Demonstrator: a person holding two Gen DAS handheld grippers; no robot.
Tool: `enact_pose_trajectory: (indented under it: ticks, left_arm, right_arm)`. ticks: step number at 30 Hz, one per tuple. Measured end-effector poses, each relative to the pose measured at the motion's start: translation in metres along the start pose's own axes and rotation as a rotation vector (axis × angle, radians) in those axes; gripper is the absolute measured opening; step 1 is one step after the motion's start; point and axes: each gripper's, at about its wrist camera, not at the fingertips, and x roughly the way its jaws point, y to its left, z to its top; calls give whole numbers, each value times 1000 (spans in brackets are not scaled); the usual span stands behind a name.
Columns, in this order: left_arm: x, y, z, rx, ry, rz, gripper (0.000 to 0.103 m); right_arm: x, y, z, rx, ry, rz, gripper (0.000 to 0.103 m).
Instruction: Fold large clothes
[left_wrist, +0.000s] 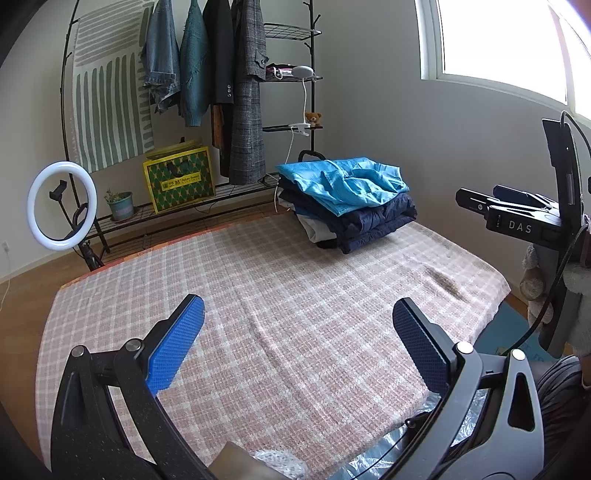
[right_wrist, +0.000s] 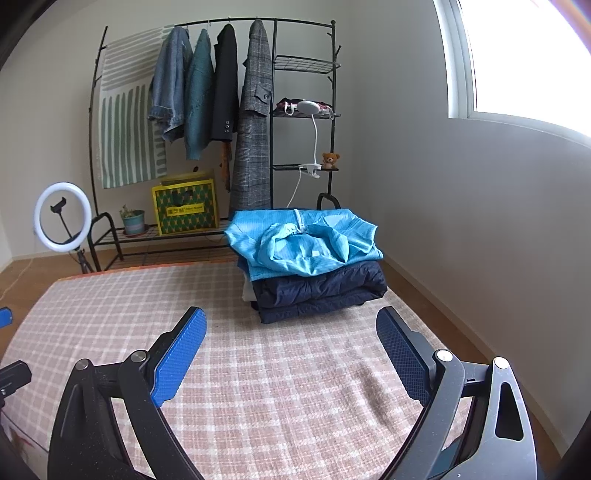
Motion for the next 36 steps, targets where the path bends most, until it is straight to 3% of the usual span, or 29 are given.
enact_pose_trajectory:
  ticks: [36]
  left_arm:
    - [-20,2,6,-12,-41,15,103]
  right_arm:
    - [4,12,-3,-16,10,27,93]
